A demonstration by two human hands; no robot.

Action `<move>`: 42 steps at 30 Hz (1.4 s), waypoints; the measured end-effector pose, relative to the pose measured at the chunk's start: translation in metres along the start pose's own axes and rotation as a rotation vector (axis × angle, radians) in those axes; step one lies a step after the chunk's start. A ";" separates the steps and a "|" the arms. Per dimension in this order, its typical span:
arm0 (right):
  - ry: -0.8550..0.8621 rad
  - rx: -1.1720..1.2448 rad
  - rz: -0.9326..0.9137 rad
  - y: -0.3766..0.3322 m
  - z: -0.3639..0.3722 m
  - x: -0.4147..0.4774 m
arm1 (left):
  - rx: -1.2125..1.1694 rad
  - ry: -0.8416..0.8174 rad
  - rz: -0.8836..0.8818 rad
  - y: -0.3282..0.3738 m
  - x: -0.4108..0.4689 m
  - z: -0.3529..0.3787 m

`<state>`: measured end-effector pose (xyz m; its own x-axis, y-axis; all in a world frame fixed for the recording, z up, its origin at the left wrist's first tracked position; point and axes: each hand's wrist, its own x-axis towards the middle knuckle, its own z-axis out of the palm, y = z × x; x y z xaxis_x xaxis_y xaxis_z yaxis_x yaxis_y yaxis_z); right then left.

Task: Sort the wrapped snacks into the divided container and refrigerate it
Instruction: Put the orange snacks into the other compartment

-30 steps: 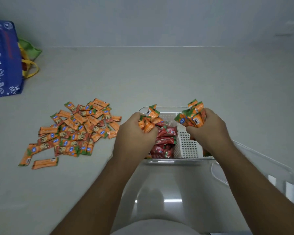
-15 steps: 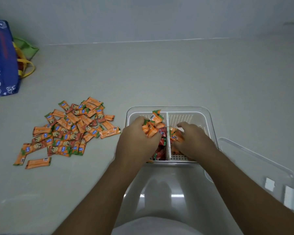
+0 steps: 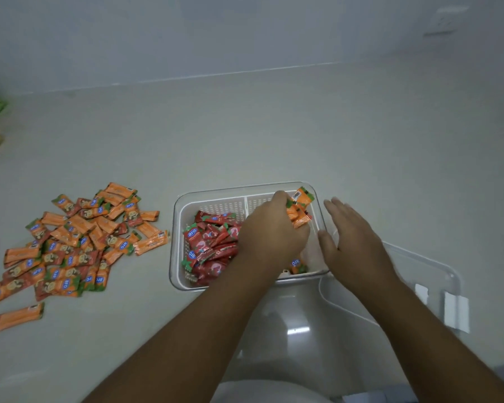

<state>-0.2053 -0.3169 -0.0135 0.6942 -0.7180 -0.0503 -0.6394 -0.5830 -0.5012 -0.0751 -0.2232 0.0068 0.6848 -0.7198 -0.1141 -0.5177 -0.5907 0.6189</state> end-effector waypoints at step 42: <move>-0.293 -0.227 -0.481 -0.374 0.281 -0.052 | 0.330 0.058 -0.366 -0.467 -0.163 -0.204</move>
<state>0.0903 0.0450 -0.0661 0.9643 -0.2382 -0.1154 -0.2634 -0.9058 -0.3318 0.1597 0.2445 -0.1053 0.8746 -0.4273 -0.2292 -0.3661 -0.8918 0.2657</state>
